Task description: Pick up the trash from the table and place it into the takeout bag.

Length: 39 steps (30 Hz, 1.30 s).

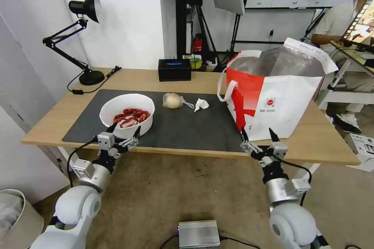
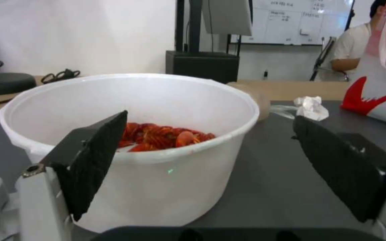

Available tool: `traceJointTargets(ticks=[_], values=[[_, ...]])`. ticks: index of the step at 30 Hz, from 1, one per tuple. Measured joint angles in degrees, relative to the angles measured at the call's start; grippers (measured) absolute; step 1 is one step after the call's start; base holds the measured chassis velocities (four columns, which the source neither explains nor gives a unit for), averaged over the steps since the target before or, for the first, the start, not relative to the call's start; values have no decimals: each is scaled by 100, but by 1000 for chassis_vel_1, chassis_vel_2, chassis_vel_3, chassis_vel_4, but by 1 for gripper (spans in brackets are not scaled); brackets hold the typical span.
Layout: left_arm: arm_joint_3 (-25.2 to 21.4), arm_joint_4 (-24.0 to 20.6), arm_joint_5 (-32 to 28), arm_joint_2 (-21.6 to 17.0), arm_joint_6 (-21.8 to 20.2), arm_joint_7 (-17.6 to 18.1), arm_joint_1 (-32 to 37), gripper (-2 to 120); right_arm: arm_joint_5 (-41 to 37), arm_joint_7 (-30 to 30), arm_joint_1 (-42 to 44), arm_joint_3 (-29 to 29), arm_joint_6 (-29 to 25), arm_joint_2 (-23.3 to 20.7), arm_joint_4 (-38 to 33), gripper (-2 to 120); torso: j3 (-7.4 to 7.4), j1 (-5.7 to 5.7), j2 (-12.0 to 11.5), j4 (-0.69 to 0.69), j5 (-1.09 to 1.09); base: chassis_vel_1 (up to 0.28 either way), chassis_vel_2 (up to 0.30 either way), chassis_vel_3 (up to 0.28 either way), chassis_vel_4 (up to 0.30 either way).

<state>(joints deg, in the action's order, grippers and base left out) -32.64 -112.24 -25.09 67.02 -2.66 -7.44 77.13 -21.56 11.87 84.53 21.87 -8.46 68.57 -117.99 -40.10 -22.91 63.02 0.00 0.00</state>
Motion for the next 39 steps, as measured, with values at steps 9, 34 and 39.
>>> traceJointTargets(ticks=[9,34,39], values=[[-57,6,-8,-15,2,-16,45,100,79,-27,29,-29,0,55,24,100,0,0,0,0,0,0,0,0,0],[-178,-182,-24,-11,-22,-21,195,100,106,-66,13,-87,11,55,24,100,-1,0,0,0,0,0,0,0,0],[-189,-206,-24,14,-25,-21,221,100,98,-93,-15,-120,11,30,22,100,-1,0,0,0,0,0,0,0,0]])
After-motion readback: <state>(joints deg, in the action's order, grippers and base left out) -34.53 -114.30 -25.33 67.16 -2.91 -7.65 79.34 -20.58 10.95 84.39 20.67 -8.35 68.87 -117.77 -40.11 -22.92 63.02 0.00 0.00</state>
